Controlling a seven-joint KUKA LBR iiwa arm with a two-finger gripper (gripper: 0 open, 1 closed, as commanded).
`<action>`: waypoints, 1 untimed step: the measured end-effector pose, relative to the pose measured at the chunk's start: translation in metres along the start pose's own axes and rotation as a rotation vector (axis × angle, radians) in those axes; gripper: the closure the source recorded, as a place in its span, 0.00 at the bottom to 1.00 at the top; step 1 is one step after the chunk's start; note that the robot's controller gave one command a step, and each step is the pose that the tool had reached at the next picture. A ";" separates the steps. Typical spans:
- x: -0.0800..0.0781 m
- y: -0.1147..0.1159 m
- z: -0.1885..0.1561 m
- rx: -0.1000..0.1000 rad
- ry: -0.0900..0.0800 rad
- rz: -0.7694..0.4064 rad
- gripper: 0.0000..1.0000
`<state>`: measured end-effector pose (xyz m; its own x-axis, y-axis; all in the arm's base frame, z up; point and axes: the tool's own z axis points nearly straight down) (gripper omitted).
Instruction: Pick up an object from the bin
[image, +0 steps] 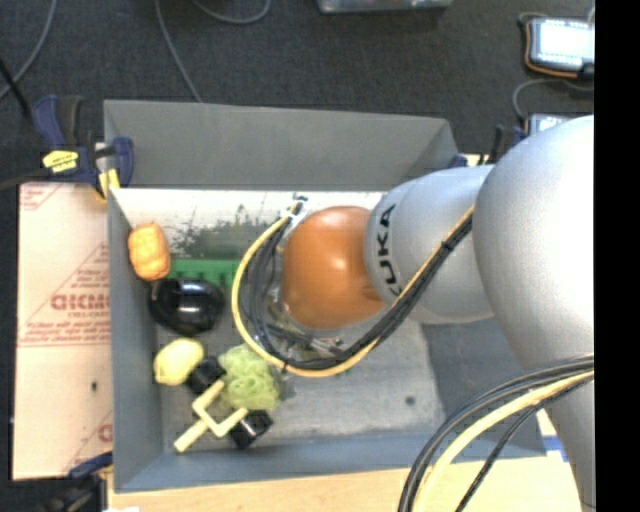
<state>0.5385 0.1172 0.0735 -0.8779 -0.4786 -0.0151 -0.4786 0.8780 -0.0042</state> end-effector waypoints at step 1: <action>0.000 0.000 0.000 0.000 0.000 0.001 1.00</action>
Offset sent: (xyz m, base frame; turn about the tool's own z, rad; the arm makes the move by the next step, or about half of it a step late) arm 0.0286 -0.0003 0.1686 -0.0120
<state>0.5384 0.1172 0.0734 -0.8784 -0.4777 -0.0150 -0.4777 0.8785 -0.0039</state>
